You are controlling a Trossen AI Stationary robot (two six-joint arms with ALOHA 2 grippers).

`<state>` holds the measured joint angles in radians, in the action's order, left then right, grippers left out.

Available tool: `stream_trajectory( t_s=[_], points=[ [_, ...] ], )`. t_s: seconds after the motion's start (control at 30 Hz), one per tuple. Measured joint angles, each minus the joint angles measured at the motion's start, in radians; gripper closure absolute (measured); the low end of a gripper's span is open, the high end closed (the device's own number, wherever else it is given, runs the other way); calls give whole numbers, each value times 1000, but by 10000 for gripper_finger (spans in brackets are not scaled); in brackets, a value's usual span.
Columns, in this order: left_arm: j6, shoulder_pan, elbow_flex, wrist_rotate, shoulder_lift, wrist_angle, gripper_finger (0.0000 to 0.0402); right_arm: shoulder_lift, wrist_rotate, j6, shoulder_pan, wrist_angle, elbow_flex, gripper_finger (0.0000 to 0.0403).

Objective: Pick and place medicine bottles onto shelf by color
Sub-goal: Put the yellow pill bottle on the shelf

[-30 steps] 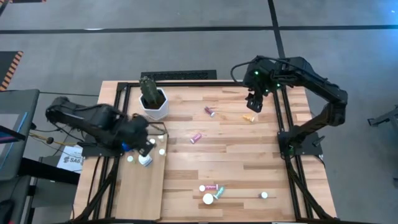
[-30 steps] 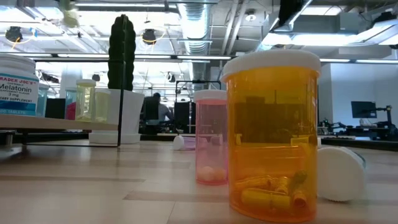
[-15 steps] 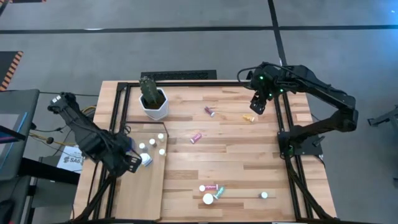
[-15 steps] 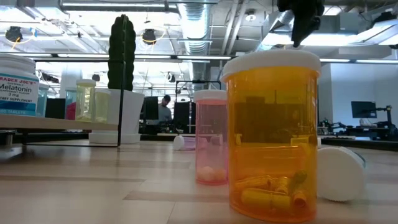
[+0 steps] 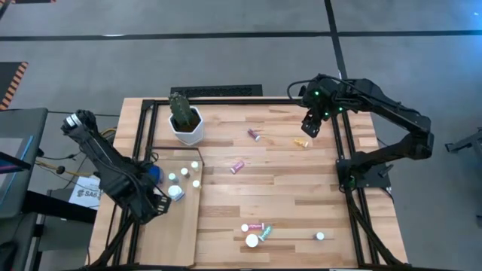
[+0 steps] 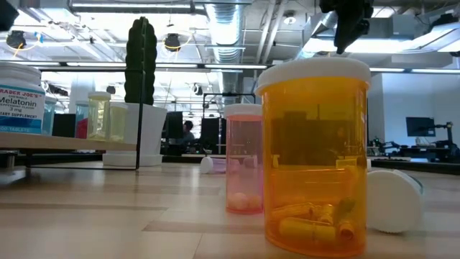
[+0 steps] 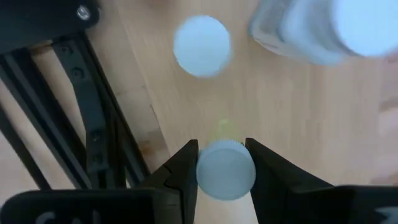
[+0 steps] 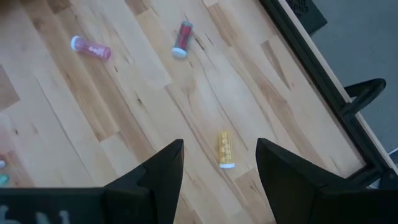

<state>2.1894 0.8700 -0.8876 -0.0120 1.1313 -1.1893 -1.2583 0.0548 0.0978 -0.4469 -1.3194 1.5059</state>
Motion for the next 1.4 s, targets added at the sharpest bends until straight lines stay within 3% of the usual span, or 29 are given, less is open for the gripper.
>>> stream_trajectory(
  t_s=[0.33,1.03,1.4],
  points=[
    [50,0,75,5,3,3,307,0,-1,0,0,-1,0,182],
    [49,-1,65,49,80,41,306,0,-2,-1,0,13,0,182],
    [57,-1,52,54,82,41,229,0,-2,-4,0,11,0,182]
  ],
)
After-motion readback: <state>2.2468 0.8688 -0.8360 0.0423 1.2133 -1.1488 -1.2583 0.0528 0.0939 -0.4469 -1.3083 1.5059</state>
